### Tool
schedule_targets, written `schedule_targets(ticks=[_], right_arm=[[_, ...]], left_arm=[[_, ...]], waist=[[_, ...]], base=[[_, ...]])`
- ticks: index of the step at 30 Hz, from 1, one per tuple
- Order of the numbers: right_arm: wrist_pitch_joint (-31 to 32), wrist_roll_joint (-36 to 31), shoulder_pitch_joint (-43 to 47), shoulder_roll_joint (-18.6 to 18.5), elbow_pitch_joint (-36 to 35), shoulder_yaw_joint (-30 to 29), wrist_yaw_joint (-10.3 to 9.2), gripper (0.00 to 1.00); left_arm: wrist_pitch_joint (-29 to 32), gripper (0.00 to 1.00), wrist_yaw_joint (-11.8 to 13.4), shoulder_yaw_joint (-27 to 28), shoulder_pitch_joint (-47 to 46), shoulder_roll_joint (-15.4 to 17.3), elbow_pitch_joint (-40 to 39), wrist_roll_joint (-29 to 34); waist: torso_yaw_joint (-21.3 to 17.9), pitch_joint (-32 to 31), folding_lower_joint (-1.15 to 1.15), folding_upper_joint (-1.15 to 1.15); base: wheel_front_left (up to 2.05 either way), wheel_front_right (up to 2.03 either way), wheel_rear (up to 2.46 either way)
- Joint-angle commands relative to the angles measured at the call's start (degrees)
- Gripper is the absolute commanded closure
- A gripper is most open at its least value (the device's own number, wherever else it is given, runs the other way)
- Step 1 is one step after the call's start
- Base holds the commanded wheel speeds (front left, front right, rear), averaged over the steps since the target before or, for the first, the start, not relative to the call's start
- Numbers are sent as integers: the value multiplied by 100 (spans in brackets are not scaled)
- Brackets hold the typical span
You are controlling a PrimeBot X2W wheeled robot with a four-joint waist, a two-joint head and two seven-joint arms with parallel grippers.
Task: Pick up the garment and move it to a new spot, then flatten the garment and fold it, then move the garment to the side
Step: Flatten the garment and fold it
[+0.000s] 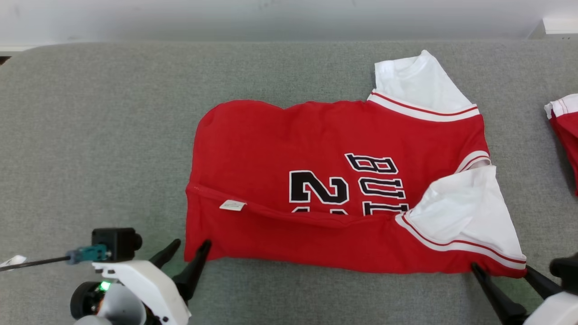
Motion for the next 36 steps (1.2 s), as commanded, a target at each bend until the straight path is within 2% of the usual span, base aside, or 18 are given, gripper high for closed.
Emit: schedule_targets(ticks=[1,8,13,14,16,18,19,20,21,22,23,24,26,29,36], right_arm=[[-69,-41,-148,44,114,75,-13,0],[-298,-158,-601,155,631,430,-12,0],[-324,-45,-609,12,671,511,-13,0],[-321,-35,-589,-20,657,509,-13,0],[-300,8,-538,-78,623,479,-13,0],[-215,82,-478,-103,606,469,-13,0],[-174,134,-457,-144,573,505,-12,1],[-142,193,-464,-185,556,502,-12,11],[-122,242,-469,-226,545,504,-13,40],[-76,277,-473,-268,536,536,-12,63],[-53,327,-497,-300,520,563,-13,76],[-20,416,-539,-335,504,600,-12,100],[53,561,-656,-512,466,673,-13,100],[156,698,-891,-925,446,733,-14,100],[838,1369,-1414,-2310,28,833,-15,100]], left_arm=[[-43,0,-40,-16,-86,-30,60,89],[44,0,-243,-273,-302,-206,364,96],[25,0,-300,-338,-328,-273,512,23],[20,7,-314,-344,-321,-272,532,16],[37,28,-341,-364,-313,-272,560,-10],[59,54,-335,-367,-316,-277,587,-34],[73,61,-328,-380,-315,-276,610,-40],[100,67,-345,-400,-311,-281,635,-59],[138,77,-369,-436,-305,-289,660,-76],[166,89,-393,-464,-300,-298,687,-90],[201,100,-425,-486,-303,-320,709,-124],[228,100,-468,-513,-312,-347,729,-157],[249,100,-533,-523,-342,-364,806,-216],[265,100,-605,-433,-466,-214,826,-233],[605,100,-731,-202,-510,291,377,-439]], waist=[[-11,15,-1,0],[0,29,-1,0],[-9,-26,-1,0],[-16,-36,-1,0],[-22,-46,-1,0],[-24,-42,-1,0],[-24,-30,-1,0],[-26,-17,-1,0],[-23,-4,-1,0],[-18,9,-1,0],[-10,25,-1,0],[0,37,-1,0],[17,46,-1,0],[38,28,-1,0],[154,-168,-1,0]], base=[[0,0,0],[0,0,0],[0,0,0],[0,0,0],[0,0,0],[0,0,0],[0,0,0],[0,0,0],[0,0,0],[0,0,0],[0,0,0],[0,0,0],[0,0,0],[0,0,0],[0,0,0]])
